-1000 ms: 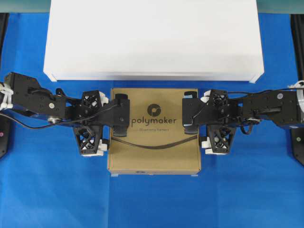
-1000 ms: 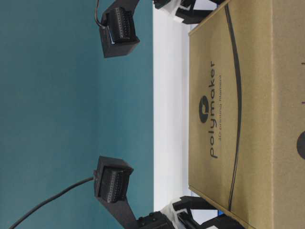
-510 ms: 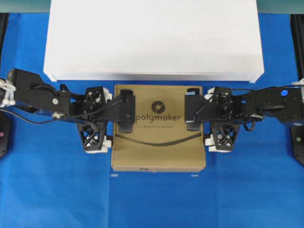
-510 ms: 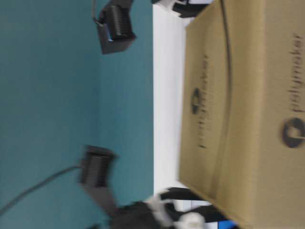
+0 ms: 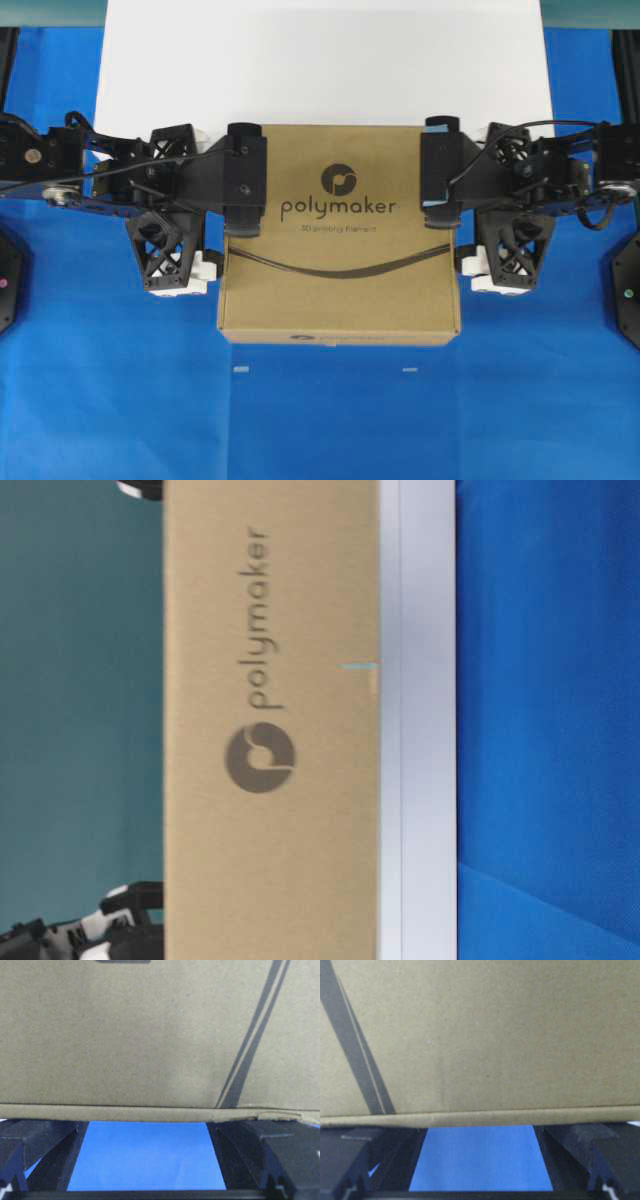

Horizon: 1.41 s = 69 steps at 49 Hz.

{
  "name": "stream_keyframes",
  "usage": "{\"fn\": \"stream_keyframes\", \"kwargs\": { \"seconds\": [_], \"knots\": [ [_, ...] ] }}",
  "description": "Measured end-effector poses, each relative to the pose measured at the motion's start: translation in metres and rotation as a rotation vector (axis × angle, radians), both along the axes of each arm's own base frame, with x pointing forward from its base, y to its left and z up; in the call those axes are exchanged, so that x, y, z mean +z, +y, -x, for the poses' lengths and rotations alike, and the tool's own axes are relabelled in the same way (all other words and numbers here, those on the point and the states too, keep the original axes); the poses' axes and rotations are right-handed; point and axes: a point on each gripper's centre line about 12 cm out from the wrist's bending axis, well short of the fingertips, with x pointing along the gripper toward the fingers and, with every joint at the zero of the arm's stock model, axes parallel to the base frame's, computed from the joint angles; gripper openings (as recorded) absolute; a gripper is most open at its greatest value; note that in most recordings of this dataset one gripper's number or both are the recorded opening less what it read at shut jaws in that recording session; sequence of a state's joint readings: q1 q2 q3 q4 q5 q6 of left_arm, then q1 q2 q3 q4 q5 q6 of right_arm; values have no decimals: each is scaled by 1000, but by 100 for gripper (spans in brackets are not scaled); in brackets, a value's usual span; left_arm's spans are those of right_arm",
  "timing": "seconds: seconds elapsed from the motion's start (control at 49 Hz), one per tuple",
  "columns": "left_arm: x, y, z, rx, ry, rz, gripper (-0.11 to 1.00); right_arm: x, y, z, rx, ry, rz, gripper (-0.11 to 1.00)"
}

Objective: Place the cardboard box on the stand after clamping it between your arms.
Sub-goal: 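Lift the clamped box with both grippers and carry it backward, then lower the box onto the white stand with both grippers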

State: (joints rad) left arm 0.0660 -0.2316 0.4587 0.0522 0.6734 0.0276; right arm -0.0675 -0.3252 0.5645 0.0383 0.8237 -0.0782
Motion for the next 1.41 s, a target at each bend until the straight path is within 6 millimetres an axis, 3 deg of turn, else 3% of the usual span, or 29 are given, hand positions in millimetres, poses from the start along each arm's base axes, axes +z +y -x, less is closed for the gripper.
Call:
{"fn": "stream_keyframes", "kwargs": {
  "seconds": [0.388,0.816,1.142,1.408],
  "knots": [
    [-2,7,-1,20,15,2,86,-8,-5,-4,-1,22,6,99],
    [-8,39,0,61,42,-38,86,-18,-28,-9,-36,20,26,99],
    [-10,78,-7,72,66,-103,86,-20,-76,-11,-22,0,44,99],
    [-11,127,-11,111,89,-159,86,-15,-136,-16,-10,-53,57,99]
  ]
}}
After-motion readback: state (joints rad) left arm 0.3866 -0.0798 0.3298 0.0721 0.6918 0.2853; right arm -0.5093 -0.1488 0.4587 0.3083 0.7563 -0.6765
